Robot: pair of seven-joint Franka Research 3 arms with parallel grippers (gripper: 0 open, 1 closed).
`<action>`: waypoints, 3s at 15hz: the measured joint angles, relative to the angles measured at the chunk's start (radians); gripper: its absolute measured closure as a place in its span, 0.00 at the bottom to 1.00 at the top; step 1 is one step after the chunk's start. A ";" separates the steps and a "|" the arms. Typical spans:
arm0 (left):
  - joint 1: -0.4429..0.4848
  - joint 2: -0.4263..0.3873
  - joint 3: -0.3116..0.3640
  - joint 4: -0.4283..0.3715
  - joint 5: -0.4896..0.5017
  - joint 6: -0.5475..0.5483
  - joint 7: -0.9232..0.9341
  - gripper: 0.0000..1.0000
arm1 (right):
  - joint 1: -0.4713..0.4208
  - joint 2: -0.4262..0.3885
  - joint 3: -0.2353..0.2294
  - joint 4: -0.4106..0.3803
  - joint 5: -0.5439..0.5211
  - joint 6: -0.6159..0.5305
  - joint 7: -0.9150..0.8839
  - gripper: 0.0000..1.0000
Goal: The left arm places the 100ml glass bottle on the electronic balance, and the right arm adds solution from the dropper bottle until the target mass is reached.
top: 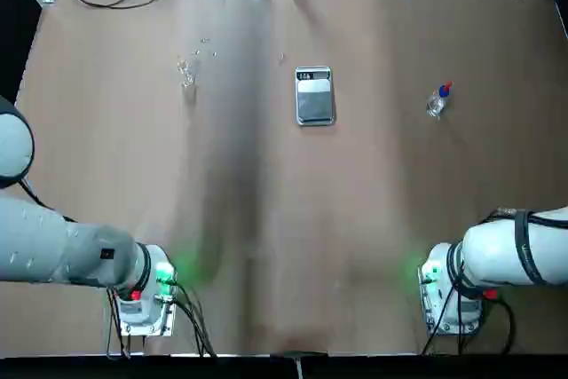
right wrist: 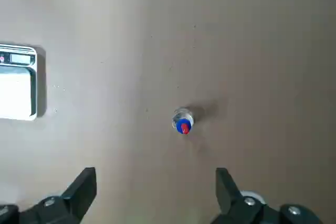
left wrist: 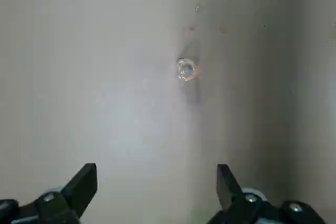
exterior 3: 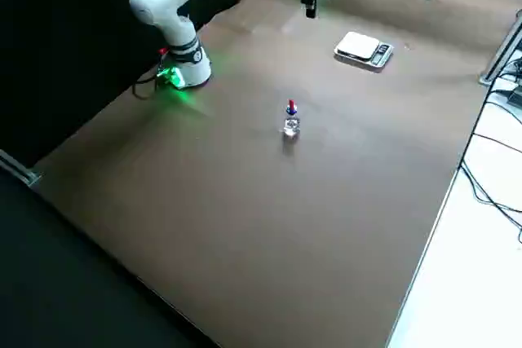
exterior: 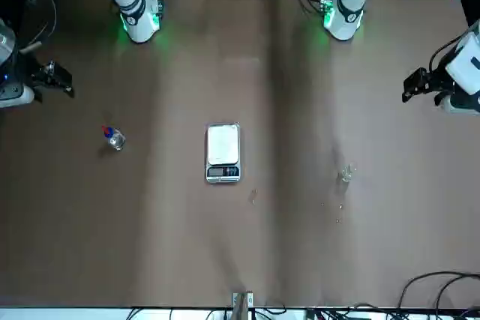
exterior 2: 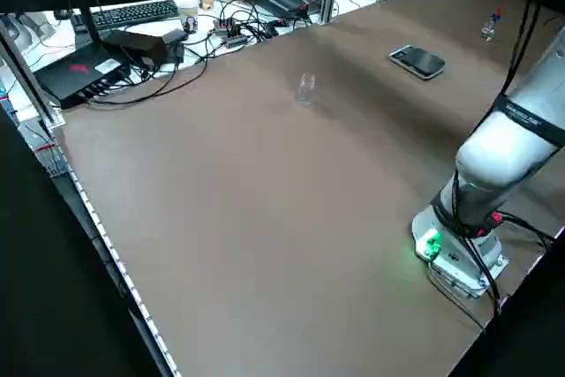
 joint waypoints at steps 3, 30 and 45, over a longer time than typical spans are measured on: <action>0.001 0.000 0.002 0.001 0.000 0.000 0.002 0.00 | 0.000 0.000 0.000 0.000 0.000 0.001 0.000 0.00; -0.064 0.482 -0.053 -0.176 0.000 0.590 -0.053 0.00 | -0.075 0.005 -0.015 -0.377 0.009 0.319 -0.002 0.02; -0.060 0.510 -0.053 -0.175 0.000 0.616 -0.062 0.43 | -0.107 0.037 -0.013 -0.605 0.010 0.635 0.065 0.33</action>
